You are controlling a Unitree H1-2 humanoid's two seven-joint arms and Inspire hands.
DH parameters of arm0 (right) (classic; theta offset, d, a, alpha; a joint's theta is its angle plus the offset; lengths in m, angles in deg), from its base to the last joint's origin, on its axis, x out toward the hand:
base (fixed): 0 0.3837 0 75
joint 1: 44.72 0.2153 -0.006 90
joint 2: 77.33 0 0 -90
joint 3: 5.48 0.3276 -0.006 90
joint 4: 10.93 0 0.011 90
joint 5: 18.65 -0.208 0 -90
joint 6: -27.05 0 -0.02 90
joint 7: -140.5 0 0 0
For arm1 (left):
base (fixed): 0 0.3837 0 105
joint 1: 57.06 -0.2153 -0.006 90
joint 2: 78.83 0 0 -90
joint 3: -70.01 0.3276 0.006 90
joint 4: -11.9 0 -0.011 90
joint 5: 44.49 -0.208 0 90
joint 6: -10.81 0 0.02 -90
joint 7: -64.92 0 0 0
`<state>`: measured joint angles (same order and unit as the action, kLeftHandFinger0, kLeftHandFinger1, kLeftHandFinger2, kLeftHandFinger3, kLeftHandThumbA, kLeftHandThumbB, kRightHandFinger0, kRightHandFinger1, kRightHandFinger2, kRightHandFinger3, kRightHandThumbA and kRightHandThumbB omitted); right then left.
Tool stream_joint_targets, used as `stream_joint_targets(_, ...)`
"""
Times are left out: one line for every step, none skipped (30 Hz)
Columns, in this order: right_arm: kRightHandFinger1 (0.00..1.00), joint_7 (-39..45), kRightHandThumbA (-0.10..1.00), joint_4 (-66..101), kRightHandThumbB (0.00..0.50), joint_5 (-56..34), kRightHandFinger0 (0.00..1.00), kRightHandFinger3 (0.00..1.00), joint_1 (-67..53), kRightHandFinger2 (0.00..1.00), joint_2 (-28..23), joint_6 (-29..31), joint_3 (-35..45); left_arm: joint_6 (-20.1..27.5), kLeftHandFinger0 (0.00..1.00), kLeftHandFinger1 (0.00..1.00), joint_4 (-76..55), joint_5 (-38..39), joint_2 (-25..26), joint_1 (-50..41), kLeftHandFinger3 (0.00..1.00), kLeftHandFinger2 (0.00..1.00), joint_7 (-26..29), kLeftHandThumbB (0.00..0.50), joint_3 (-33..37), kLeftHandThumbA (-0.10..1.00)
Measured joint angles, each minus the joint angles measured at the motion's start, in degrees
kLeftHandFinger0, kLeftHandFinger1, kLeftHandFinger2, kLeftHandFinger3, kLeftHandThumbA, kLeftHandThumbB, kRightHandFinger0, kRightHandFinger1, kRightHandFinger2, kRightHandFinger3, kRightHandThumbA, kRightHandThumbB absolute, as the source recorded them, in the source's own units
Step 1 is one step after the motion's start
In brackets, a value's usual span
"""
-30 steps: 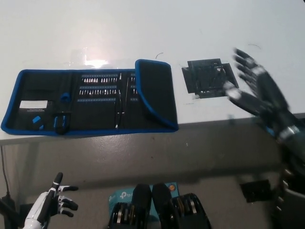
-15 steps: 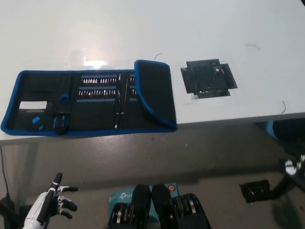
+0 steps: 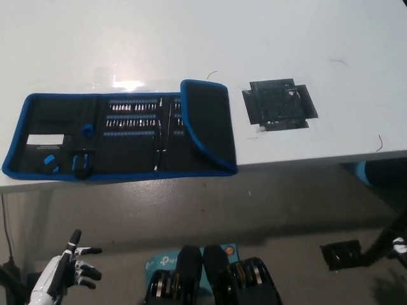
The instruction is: The robot uses its right hand to lift an edge of the toolkit kept in middle of the desk and make one fold in it
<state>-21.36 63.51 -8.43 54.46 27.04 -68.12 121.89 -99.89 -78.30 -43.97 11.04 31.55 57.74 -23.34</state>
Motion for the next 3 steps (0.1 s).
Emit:
stream_joint_targets(0.4, -0.91, 0.41, -0.38, 0.199, -0.42, 0.31, 0.95, 0.0, 0.58, -0.77, 0.24, -0.48, 0.03, 0.43, 0.44, 0.01, 0.0, 0.0, -0.01, 0.6, 0.36, 0.0, 0.491, -0.02, 1.0)
stream_joint_targets(0.41, -1.56, 0.4, -0.66, 0.201, -0.72, 0.32, 0.93, -0.04, 0.58, -1.32, 0.36, -0.98, 0.04, 0.43, 0.45, 0.01, 0.0, 0.0, -0.02, 0.61, 0.38, 0.0, 0.497, -0.03, 1.0)
stream_joint_targets(0.41, -1.65, 0.4, -0.71, 0.201, -0.76, 0.32, 0.93, -0.05, 0.58, -1.45, 0.38, -1.13, 0.04, 0.43, 0.45, 0.01, 0.0, 0.0, -0.02, 0.61, 0.38, 0.0, 0.497, -0.03, 1.0)
